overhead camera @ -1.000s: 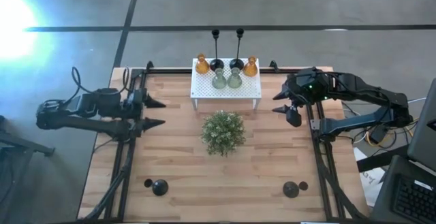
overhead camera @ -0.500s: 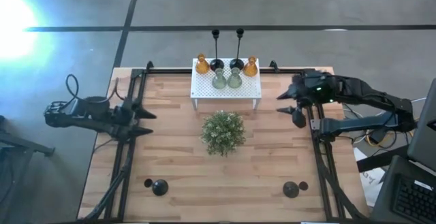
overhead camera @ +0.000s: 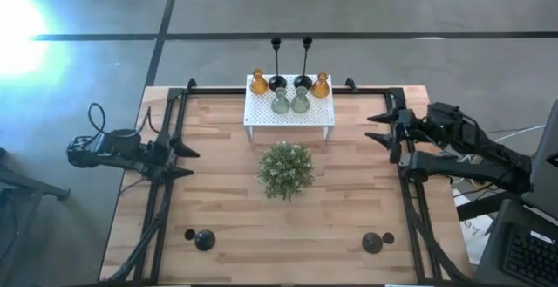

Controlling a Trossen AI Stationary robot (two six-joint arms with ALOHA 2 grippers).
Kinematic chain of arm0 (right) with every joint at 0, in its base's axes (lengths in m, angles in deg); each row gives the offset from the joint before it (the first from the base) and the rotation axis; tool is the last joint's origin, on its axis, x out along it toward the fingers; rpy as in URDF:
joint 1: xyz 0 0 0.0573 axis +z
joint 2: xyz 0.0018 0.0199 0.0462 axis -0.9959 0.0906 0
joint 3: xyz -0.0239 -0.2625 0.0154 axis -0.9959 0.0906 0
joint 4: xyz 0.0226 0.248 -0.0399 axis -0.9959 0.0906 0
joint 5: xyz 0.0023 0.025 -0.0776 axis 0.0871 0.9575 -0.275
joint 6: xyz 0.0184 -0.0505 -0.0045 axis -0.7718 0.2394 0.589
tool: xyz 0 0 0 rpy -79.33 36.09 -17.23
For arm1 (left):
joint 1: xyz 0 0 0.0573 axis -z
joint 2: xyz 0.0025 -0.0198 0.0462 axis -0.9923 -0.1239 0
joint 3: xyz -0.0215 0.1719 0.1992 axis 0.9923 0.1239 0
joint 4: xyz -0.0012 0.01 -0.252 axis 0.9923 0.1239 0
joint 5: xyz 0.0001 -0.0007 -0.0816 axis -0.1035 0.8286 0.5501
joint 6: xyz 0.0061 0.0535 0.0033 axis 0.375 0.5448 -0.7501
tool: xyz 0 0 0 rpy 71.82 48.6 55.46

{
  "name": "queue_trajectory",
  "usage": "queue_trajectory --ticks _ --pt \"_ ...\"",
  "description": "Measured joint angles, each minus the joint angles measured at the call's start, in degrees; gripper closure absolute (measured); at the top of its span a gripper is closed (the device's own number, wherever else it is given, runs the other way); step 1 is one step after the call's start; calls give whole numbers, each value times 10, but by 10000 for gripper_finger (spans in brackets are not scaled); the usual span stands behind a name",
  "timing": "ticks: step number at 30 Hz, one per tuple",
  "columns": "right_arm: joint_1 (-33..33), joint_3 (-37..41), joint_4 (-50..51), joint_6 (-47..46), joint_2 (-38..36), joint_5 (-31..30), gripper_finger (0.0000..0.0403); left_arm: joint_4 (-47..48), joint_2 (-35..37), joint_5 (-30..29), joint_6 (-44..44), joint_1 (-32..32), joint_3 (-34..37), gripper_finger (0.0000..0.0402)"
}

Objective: Pick & Place candle stick holders
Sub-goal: Put the left small black candle holder on the shelf

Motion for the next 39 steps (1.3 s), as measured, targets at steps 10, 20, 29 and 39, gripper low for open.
queue_trajectory --ticks 10,20,29,39 --pt "0 58 -1 -79 -57 -251 179 14 13 78 -24 1 30 60" --pt "0 70 -2 -74 -53 -257 179 10 22 128 -41 17 83 60" --pt "0 72 -2 -74 -53 -257 179 40 23 177 -111 87 93 60" --pt "0 72 -1 -74 -52 -257 179 -104 22 217 -110 191 163 60"
